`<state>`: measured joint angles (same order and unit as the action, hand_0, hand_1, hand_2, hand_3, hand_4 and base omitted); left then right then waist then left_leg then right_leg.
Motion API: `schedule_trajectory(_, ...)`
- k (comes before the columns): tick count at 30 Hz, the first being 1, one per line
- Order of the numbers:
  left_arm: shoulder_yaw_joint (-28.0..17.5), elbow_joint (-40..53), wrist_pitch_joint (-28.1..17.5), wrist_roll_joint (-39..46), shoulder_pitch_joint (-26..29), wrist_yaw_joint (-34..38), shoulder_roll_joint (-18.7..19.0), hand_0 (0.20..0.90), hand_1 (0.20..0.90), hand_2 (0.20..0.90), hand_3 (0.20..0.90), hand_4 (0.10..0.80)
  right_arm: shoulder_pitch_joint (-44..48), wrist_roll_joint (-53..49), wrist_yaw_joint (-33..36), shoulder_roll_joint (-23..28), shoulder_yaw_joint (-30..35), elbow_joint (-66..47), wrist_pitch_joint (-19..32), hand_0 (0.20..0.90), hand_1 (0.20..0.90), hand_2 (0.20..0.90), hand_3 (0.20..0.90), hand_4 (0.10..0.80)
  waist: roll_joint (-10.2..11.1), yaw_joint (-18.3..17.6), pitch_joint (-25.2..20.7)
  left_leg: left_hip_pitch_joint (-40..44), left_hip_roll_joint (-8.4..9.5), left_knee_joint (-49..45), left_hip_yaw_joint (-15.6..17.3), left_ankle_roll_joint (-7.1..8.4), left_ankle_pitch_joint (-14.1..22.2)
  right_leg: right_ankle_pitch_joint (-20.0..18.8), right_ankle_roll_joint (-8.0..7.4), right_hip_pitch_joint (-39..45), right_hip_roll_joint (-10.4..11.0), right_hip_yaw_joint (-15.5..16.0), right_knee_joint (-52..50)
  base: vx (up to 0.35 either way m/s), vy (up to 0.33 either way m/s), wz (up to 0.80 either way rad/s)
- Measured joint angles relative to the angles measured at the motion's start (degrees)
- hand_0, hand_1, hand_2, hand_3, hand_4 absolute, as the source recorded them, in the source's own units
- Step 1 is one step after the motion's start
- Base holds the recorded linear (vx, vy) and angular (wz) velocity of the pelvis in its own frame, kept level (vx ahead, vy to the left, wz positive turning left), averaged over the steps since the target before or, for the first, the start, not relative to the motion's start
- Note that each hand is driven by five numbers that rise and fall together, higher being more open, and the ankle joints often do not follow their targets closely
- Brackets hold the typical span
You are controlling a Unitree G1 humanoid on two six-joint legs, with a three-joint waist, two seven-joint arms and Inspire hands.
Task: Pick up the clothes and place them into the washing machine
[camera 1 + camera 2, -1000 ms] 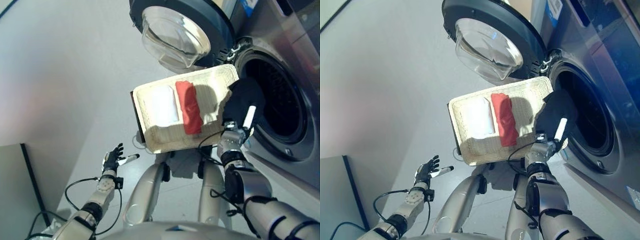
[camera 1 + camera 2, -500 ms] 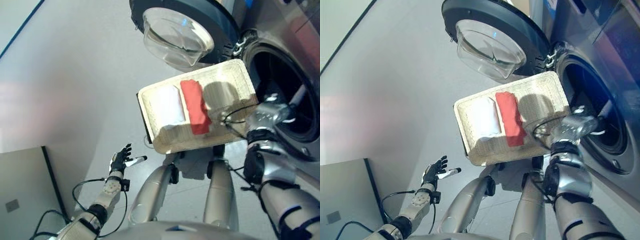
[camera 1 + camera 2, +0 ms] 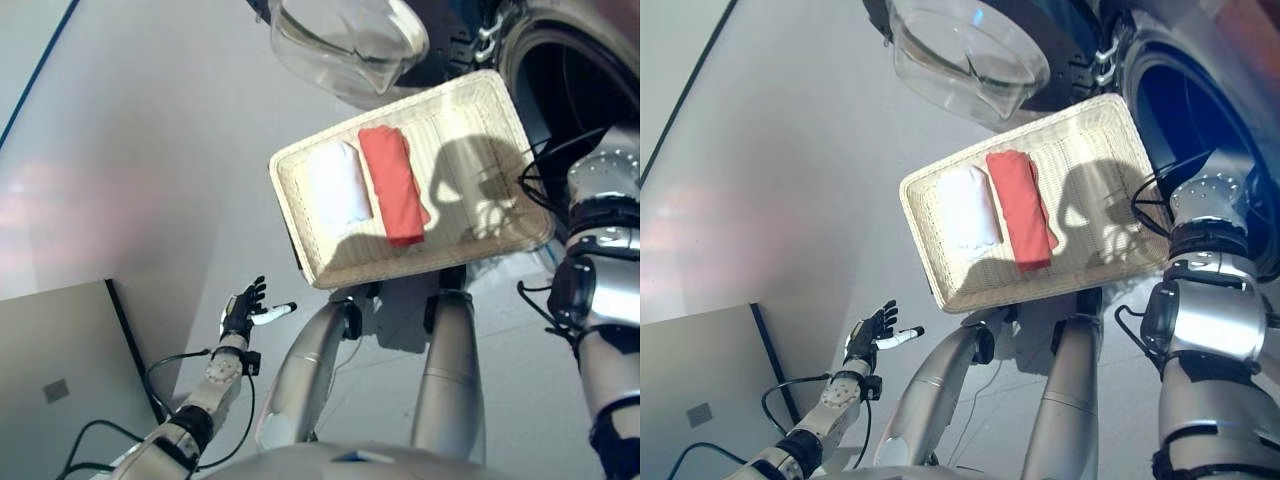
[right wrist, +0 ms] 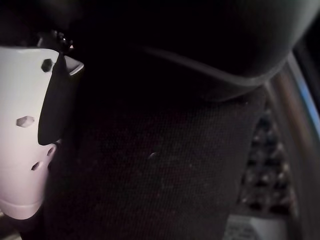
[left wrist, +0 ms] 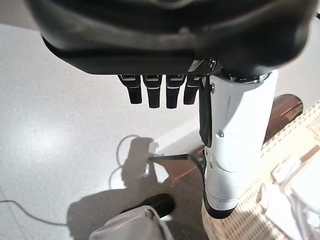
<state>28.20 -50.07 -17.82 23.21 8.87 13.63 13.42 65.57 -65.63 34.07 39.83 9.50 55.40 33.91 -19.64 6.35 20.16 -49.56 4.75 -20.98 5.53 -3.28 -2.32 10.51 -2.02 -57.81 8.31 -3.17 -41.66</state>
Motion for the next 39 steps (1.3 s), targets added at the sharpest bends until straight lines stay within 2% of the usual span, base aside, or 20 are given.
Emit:
schedule_trajectory(5,-0.1,0.0,0.0,0.0,0.1,0.1,0.1,0.900,0.900,0.900,0.900,0.800,0.8,-0.1,-0.4,-0.9,-1.0,0.6,-0.1,0.900,0.900,0.900,0.900,0.800,0.0,-0.1,0.2,0.2,-0.10,0.2,0.3,-1.10,0.3,-0.6,-0.67,0.5,-0.2,-0.1,1.3,-0.020,0.038,-0.09)
schedule_trajectory(10,-0.1,-0.1,0.0,0.0,0.4,0.1,0.1,0.900,0.900,0.900,0.900,0.800,2.2,-1.4,-1.7,-3.0,-0.1,5.9,-0.3,0.900,0.900,0.900,0.900,0.800,0.0,-0.1,0.2,3.7,0.02,2.2,0.2,-1.45,0.4,-0.8,-1.15,4.0,0.2,0.3,3.5,0.000,0.022,-0.07)
schedule_trajectory(19,-0.1,-0.1,-0.1,0.0,0.0,0.1,0.4,0.900,0.900,0.900,0.900,0.800,2.2,-2.1,-2.0,-5.4,0.1,7.6,-1.7,0.900,0.900,0.900,0.900,0.800,-0.3,-0.4,-0.1,8.1,0.50,11.8,-1.0,-0.33,-5.1,-2.2,-0.99,5.5,0.5,1.8,6.1,-0.019,0.000,0.04)
schedule_trajectory(27,0.0,-1.3,0.2,0.0,-0.2,-0.1,0.3,0.900,0.900,0.900,0.900,0.800,0.1,-7.8,-8.1,-11.0,1.6,12.2,-2.8,0.900,0.900,0.900,0.900,0.800,-0.8,0.6,-0.6,10.8,0.08,13.4,-2.0,-0.04,-6.2,-2.5,-0.51,8.1,0.2,2.8,7.0,-0.003,-0.004,0.02)
schedule_trajectory(30,0.0,-1.3,0.4,0.0,-0.3,-0.3,0.3,0.900,0.900,0.900,0.900,0.800,-1.9,-8.0,-9.2,-14.0,-1.2,16.7,-6.7,0.900,0.900,0.900,0.900,0.800,-1.8,1.0,-1.3,11.5,0.00,14.1,-2.7,0.38,-6.2,-2.4,-0.38,9.1,0.2,3.5,7.4,-0.023,-0.042,0.07)
schedule_trajectory(32,0.0,-1.3,0.8,-0.1,-0.3,-0.8,0.3,0.900,0.900,0.900,0.900,0.800,-3.1,-6.2,-10.4,-14.6,-4.1,17.9,-7.0,0.900,0.900,0.900,0.900,0.800,-2.0,0.9,-1.5,11.5,-0.11,14.2,-2.8,0.52,-6.2,-2.5,-0.28,9.3,0.2,3.8,7.6,-0.024,-0.071,0.04)
schedule_trajectory(34,0.0,-1.9,1.6,-0.6,-0.3,-1.2,0.1,0.900,0.900,0.900,0.900,0.800,-3.4,-4.3,-10.5,-14.1,-7.3,18.8,-9.3,0.900,0.900,0.900,0.900,0.800,-2.0,0.7,-1.5,11.5,-0.20,14.1,-3.1,0.54,-6.3,-2.5,-0.25,9.6,0.1,4.2,7.8,-0.014,-0.052,0.03)
schedule_trajectory(39,-0.1,-2.2,2.4,-2.2,-0.4,-1.2,-0.2,0.900,0.900,0.900,0.900,0.800,-6.3,-0.5,-10.5,-14.1,-10.0,18.8,-10.9,0.900,0.900,0.900,0.900,0.800,-1.7,0.4,-1.7,12.3,-1.06,14.0,-4.3,0.69,-6.7,-2.9,0.15,11.6,-0.5,6.1,8.5,0.002,-0.057,0.07)
